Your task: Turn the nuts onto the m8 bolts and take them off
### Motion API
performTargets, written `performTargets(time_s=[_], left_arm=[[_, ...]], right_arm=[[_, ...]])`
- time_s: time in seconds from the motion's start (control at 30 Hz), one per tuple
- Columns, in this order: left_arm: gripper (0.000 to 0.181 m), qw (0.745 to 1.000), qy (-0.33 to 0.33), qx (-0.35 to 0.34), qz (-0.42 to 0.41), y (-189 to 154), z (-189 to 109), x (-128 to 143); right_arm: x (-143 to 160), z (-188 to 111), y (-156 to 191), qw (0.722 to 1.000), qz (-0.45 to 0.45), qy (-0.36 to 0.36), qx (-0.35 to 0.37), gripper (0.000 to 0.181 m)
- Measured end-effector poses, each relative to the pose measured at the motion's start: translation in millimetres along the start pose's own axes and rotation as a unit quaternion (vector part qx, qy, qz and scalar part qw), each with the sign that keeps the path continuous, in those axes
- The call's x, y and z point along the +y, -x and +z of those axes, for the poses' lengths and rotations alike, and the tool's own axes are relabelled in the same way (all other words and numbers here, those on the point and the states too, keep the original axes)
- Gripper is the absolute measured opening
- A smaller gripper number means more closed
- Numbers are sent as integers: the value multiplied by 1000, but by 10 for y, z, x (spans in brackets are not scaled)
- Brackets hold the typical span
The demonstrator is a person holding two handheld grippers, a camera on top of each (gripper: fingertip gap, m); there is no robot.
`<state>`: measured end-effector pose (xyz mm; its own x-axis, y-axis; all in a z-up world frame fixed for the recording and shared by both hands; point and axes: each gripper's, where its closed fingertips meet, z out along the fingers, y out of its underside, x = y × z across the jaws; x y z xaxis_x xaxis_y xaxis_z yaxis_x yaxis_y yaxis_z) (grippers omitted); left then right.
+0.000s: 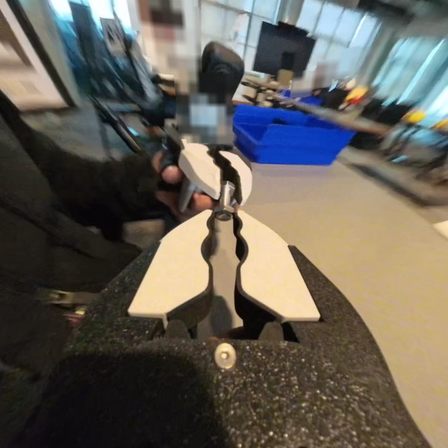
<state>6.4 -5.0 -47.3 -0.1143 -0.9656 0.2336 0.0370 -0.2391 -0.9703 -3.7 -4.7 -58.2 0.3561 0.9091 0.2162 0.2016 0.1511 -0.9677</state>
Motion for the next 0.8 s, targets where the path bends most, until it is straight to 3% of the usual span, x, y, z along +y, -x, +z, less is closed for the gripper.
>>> performTargets(time_s=[0.07,0.1,0.17,0.23,0.33,0.53,0.6,0.7,0.8], left_arm=[[15,1000,-12,-3,-1,2,11,-33],[15,1000,-16,-10,-4,25,14,-42],[15,999,-26,-21,-18,79,1,-61],[15,998,-36,-21,-36,109,-24,-86],[15,997,-43,-15,-56,122,-37,-97],[15,997,-27,-16,-64,115,-4,-47],[15,998,-21,-18,-61,113,11,-28],[15,998,-12,-29,-47,127,12,-7],[15,999,-9,-25,-26,95,14,-6]], right_arm=[[-64,-29,0,992,109,-28,-48,16],[-83,-39,-25,992,114,-40,-48,22],[-64,-47,-102,998,41,-40,-3,33],[-4,-37,-139,994,-94,-7,54,38],[22,-15,-169,953,-272,24,131,37],[-47,-3,-171,914,-360,14,187,28],[-60,-4,-150,911,-366,11,188,16],[-22,8,-142,930,-327,22,168,16],[-6,11,-99,986,-143,12,90,16]])
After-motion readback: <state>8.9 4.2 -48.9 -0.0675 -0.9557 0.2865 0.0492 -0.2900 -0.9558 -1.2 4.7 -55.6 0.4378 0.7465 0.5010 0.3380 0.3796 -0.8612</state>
